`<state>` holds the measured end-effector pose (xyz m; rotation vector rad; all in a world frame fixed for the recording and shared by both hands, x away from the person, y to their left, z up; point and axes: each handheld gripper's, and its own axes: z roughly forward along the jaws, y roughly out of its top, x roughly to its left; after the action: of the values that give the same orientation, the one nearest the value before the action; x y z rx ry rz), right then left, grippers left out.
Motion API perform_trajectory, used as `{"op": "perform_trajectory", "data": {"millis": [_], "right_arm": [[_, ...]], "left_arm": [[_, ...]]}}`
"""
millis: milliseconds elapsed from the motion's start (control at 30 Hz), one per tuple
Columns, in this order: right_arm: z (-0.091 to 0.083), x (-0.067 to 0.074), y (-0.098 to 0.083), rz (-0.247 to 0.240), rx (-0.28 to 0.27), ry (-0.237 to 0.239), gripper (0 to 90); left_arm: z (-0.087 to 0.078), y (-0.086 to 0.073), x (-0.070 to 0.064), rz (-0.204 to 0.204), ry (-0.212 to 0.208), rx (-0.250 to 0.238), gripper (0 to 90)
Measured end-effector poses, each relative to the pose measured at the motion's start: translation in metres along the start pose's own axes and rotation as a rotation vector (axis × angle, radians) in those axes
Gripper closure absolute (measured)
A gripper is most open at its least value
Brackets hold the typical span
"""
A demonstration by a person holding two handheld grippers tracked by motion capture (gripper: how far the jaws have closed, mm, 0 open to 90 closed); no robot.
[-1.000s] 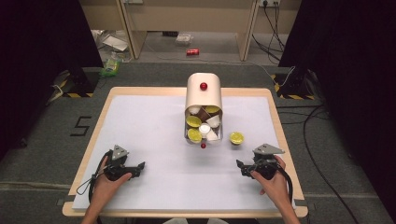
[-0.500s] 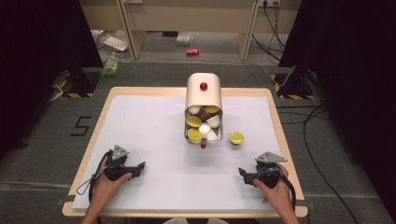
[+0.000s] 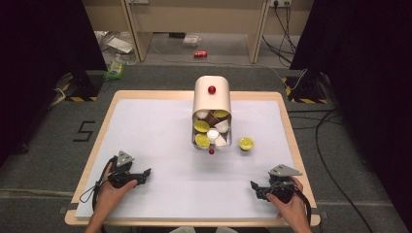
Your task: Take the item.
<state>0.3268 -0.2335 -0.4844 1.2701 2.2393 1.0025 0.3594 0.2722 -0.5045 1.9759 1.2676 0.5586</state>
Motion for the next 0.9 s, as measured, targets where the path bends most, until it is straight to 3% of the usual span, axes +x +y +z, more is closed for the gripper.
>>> {"op": "perform_trajectory", "data": {"millis": [900], "right_arm": [[-0.010, 0.002, -0.018, -0.007, 0.018, -0.016, 16.8]], "left_arm": [[0.000, 0.000, 0.000, 0.000, 0.001, -0.001, 13.6]]}}
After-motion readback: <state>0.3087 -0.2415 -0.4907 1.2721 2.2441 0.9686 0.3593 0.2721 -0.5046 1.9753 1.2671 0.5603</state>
